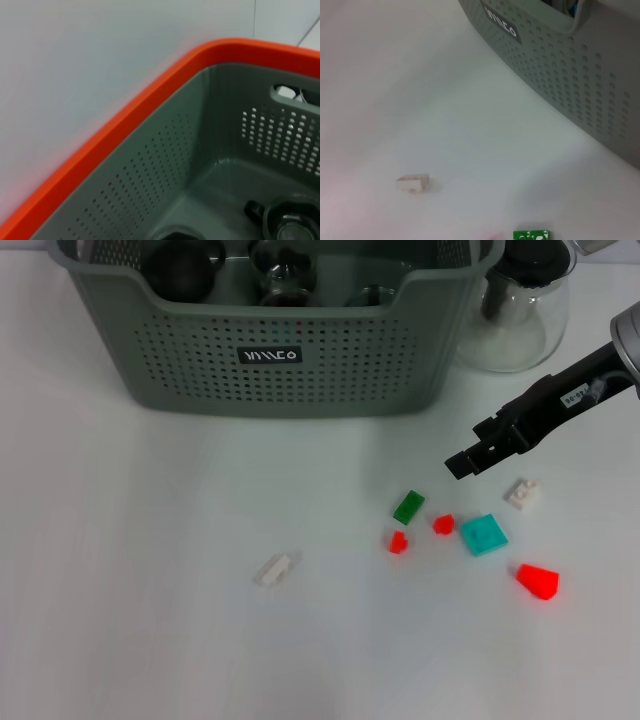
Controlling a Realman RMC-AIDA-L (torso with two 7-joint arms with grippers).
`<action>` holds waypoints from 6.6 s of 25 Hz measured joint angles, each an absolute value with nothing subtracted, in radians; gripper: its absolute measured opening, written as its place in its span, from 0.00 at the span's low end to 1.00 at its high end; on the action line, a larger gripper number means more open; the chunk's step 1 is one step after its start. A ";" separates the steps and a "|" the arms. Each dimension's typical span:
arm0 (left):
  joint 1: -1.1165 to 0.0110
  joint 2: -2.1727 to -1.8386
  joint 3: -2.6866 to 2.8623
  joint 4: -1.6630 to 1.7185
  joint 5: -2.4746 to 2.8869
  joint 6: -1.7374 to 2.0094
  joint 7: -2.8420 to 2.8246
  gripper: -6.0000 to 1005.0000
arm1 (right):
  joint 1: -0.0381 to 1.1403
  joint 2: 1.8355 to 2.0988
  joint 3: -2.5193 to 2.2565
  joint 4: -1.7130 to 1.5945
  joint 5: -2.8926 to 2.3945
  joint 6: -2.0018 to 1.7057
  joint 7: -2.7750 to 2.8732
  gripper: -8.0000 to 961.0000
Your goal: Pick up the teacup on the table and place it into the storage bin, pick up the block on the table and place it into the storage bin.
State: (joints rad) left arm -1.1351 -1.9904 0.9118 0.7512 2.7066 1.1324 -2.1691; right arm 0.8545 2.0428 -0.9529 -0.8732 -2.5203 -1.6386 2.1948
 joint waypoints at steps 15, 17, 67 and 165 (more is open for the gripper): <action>-1.084 -1.997 0.897 0.886 2.695 1.252 -2.173 0.78 | 0.852 2.041 -0.952 -0.878 -2.522 -1.641 2.190 0.85; -1.044 -2.000 0.875 1.005 2.627 1.360 -2.166 0.78 | 0.851 2.040 -0.952 -0.879 -2.522 -1.642 2.190 0.85; -0.787 -2.178 1.836 1.154 2.668 1.549 -1.526 0.75 | 0.829 2.039 -0.945 -0.870 -2.521 -1.623 2.225 0.85; -0.871 -2.178 1.772 1.035 2.399 1.341 -1.901 0.86 | 0.821 2.018 -0.951 -0.878 -2.520 -1.646 2.201 0.85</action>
